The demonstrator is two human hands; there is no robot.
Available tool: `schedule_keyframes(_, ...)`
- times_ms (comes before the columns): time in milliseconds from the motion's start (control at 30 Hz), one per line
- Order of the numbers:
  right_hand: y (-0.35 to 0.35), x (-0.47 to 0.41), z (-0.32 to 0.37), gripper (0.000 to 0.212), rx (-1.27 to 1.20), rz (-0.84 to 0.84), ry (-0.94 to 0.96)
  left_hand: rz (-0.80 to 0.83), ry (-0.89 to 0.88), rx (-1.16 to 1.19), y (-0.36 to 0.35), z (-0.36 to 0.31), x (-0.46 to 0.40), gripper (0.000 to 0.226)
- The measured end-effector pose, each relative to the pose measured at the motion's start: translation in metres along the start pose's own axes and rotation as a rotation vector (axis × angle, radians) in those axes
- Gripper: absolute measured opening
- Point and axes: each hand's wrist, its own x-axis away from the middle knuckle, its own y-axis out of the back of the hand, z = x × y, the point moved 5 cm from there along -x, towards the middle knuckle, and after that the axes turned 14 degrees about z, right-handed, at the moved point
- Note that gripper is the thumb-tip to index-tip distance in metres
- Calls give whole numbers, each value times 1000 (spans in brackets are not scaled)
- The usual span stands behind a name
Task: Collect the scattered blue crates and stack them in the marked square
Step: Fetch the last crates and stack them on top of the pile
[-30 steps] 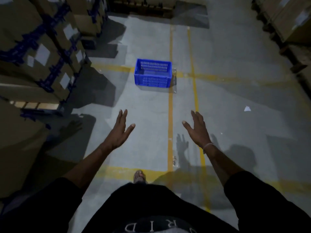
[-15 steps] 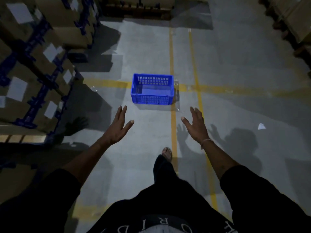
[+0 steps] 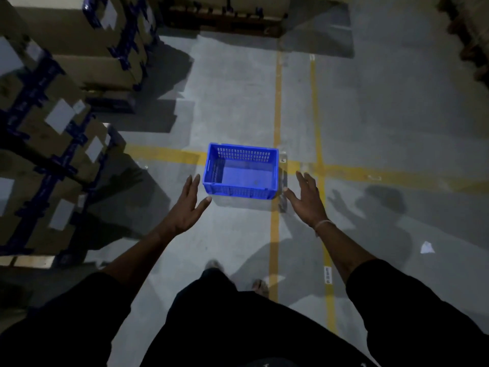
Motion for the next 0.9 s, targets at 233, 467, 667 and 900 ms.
schedule_keyframes(233,6,-146,7,78,54,0,-95,52,-28,-12,72,42,-137,84)
schedule_keyframes(467,-14,-295,-14,77,47,6,-218,136,-10,-31,121,105,-288,83)
schedule_keyframes(667,-69,-413,-89,77,14,56,-309,178,64,4,90,192,-407,83)
schedule_keyframes(900,-152,-535,-222,78,47,125,-410,178,146,-57,8,317,-543,83)
